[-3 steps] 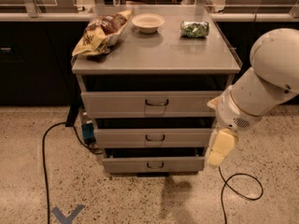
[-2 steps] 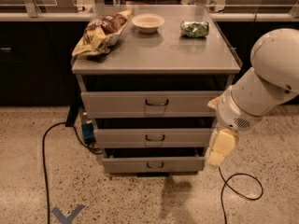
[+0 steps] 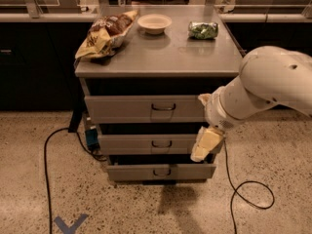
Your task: Open top drawer
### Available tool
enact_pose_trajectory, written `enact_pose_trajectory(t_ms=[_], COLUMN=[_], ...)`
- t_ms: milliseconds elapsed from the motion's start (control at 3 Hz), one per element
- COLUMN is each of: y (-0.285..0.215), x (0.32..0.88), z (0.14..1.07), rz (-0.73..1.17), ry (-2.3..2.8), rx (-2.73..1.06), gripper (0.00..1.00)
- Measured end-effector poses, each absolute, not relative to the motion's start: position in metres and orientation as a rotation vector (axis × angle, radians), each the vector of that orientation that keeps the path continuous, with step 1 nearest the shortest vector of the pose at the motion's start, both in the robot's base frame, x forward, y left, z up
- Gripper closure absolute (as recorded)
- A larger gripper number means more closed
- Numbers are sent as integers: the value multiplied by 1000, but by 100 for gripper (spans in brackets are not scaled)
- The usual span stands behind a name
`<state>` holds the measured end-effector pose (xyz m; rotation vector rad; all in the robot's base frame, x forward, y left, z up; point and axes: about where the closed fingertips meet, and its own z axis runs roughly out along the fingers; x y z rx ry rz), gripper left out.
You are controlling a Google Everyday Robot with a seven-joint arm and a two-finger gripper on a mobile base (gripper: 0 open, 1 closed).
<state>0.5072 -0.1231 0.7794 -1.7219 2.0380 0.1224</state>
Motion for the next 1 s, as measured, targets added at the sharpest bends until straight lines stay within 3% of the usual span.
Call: enact_pose_trajectory(t_ms=[333,1000], y=[-102,-100], x=[547,562], z=[770,754], rz=[128,117], ry=[1959,1962], rx=[-1648,-1625], gripper=[0,0])
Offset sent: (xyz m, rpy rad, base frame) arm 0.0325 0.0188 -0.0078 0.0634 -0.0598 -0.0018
